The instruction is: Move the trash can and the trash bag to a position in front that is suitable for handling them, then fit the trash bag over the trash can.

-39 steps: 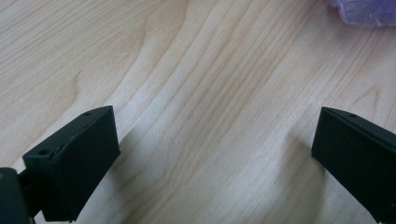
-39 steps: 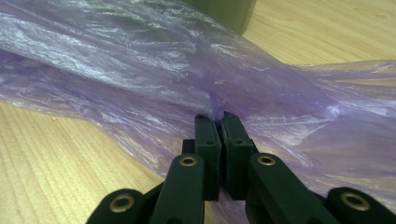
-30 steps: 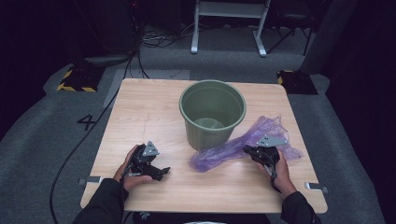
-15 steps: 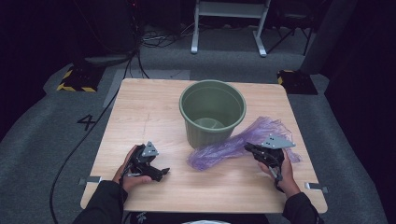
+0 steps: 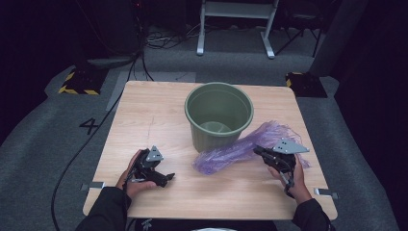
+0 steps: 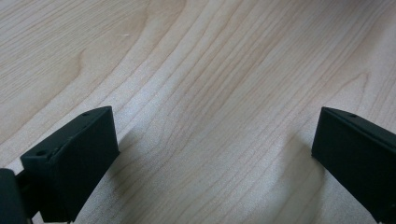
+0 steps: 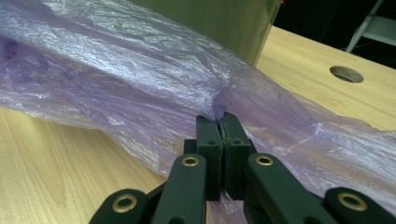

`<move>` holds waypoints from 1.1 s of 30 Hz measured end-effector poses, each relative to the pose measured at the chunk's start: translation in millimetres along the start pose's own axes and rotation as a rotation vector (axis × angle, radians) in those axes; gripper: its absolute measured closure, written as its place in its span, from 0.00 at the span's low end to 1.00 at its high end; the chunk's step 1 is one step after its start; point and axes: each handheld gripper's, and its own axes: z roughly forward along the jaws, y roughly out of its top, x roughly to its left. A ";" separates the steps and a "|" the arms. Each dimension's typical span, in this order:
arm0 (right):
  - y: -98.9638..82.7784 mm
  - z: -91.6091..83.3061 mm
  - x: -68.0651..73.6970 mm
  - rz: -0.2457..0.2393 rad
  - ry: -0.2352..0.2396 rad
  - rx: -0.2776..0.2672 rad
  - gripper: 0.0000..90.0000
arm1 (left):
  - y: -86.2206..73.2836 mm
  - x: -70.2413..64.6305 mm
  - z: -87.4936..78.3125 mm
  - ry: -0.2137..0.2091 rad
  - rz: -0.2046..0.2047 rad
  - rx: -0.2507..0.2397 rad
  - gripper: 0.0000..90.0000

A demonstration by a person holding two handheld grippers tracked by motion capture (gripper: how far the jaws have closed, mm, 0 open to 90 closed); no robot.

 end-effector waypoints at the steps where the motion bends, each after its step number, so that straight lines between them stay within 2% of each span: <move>1: 0.0 0.0 0.0 0.000 0.000 0.000 0.99 | 0.0 0.0 0.0 0.000 0.000 0.000 0.00; 17: 15.6 -24.5 -2.5 0.006 -0.018 -0.100 0.99 | 0.2 0.3 0.3 -0.003 0.000 -0.001 0.00; 26: 20.8 -27.5 -2.9 0.006 -0.012 -0.127 0.99 | 0.2 0.3 0.3 -0.002 0.001 -0.001 0.00; 33: 28.1 -33.8 -4.0 -0.002 -0.026 -0.163 0.99 | 0.2 0.3 0.2 -0.001 0.002 0.000 0.00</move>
